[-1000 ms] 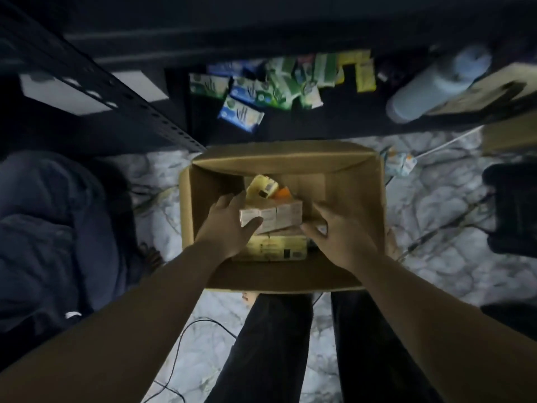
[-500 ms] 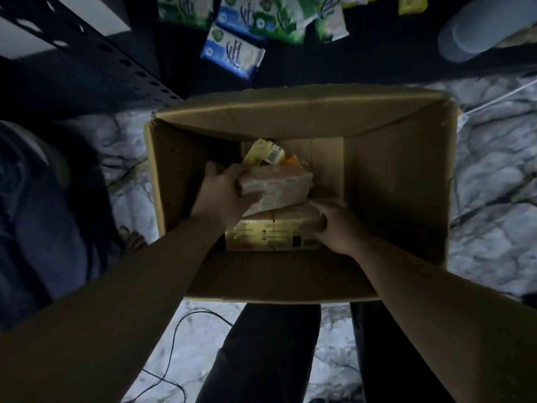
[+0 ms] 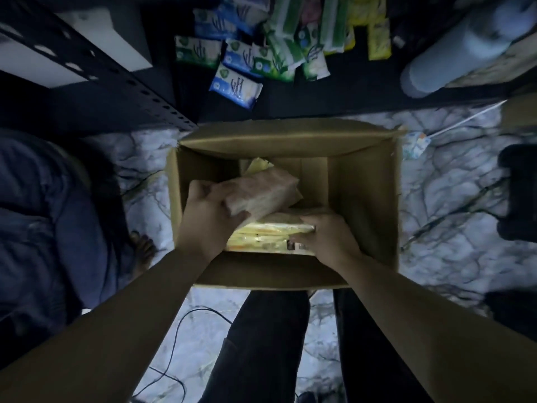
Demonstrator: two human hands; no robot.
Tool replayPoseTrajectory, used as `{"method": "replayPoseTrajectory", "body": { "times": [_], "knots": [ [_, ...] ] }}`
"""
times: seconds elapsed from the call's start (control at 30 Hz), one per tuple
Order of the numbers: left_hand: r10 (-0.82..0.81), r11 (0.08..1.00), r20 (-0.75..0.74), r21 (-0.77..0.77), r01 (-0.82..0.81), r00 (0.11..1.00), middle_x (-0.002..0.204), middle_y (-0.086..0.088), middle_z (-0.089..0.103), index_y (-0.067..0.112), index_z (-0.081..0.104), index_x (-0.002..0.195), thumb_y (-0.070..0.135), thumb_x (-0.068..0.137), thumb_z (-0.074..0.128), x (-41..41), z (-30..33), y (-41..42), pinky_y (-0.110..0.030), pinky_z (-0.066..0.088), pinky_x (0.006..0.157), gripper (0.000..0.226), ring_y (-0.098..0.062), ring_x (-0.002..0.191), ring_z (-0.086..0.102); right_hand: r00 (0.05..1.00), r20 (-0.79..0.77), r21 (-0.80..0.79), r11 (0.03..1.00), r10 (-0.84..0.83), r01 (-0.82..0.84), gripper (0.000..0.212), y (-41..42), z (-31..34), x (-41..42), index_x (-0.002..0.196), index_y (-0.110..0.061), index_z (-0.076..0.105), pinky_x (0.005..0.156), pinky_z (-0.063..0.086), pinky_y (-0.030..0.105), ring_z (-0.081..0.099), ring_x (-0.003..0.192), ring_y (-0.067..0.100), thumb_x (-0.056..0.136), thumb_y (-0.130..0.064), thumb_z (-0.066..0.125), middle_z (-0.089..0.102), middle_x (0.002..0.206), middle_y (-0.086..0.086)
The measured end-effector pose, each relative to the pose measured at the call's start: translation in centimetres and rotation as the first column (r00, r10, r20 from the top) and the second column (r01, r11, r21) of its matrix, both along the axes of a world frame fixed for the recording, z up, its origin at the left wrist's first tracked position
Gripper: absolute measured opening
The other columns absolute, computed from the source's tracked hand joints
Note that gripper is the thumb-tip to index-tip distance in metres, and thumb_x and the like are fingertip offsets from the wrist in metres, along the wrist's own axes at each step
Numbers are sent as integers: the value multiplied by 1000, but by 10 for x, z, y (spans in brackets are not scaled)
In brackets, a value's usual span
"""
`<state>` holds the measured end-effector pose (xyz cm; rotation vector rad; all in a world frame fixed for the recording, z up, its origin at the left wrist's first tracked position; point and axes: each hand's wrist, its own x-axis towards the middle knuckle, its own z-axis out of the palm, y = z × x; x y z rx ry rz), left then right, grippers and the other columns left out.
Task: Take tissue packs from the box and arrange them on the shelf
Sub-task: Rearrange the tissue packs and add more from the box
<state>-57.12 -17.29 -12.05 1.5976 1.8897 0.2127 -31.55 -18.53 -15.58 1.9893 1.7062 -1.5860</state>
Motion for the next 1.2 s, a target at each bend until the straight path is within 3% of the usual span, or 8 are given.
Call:
{"method": "replayPoseTrajectory", "body": {
  "times": [0.17, 0.3, 0.43, 0.5, 0.6, 0.97, 1.1, 1.2],
  "knots": [
    [2, 976, 94, 218, -22, 996, 107, 9, 51, 12, 78, 112, 23, 66, 94, -3, 90, 5, -21, 47, 95, 50, -19, 102, 58, 1000, 2, 237, 971, 21, -21, 56, 13, 96, 29, 126, -22, 75, 94, 50, 31, 65, 115, 19, 73, -29, 93, 64, 127, 1],
    [51, 968, 174, 234, -92, 983, 117, 1, 59, 23, 77, 121, 31, 65, 98, -9, 177, 6, -28, 53, 94, 60, -5, 103, 60, 999, -31, 307, 951, 38, -27, 55, 15, 177, 59, 119, -23, 78, 99, 54, 40, 64, 117, 13, 69, -41, 93, 63, 129, -6],
    [-23, 943, 255, 326, -64, 967, 117, 1, 58, 21, 76, 122, 38, 68, 96, -10, 287, 7, -29, 52, 101, 59, -6, 113, 60, 995, -34, 402, 913, 96, -74, 59, 20, 289, 86, 119, -33, 76, 100, 52, 28, 58, 121, 4, 75, -72, 73, 60, 134, -13],
    [-59, 920, 259, 389, -49, 964, 117, 0, 59, 19, 77, 121, 47, 71, 93, -10, 345, 7, -26, 51, 99, 60, -10, 113, 62, 995, -54, 491, 870, 81, -44, 50, 23, 350, 98, 115, -37, 75, 91, 51, 18, 61, 113, 6, 73, -64, 78, 62, 130, -12],
    [-112, 876, 270, 482, -33, 956, 117, -3, 59, 19, 76, 121, 54, 73, 86, -11, 425, 12, -24, 51, 97, 60, -15, 111, 63, 993, -86, 613, 790, 85, -15, 43, 28, 438, 111, 115, -43, 71, 94, 51, 27, 60, 116, 7, 77, -62, 78, 60, 131, -16],
    [-269, 609, 132, 790, 62, 954, 120, 6, 59, 29, 72, 121, 53, 73, 83, -13, 674, 51, -25, 51, 97, 55, -15, 114, 64, 965, -34, 896, 436, 260, -85, 50, 85, 691, 131, 112, -39, 78, 91, 44, 19, 59, 115, 14, 72, -70, 72, 60, 124, -22],
    [-257, 485, 87, 873, 51, 962, 118, 1, 62, 24, 74, 119, 51, 70, 83, -12, 738, 52, -14, 47, 96, 56, -12, 112, 64, 948, -104, 930, 367, 302, -15, 48, 91, 767, 142, 113, -51, 73, 79, 53, 30, 64, 112, 13, 69, -68, 75, 60, 128, -16],
    [-264, 396, 101, 918, 13, 959, 118, 0, 63, 21, 74, 118, 49, 69, 84, -11, 777, 53, -15, 47, 98, 57, -14, 112, 64, 940, -122, 960, 277, 318, 31, 45, 91, 814, 152, 110, -53, 74, 64, 55, 26, 66, 106, 9, 67, -66, 75, 61, 126, -19]
  ]
}}
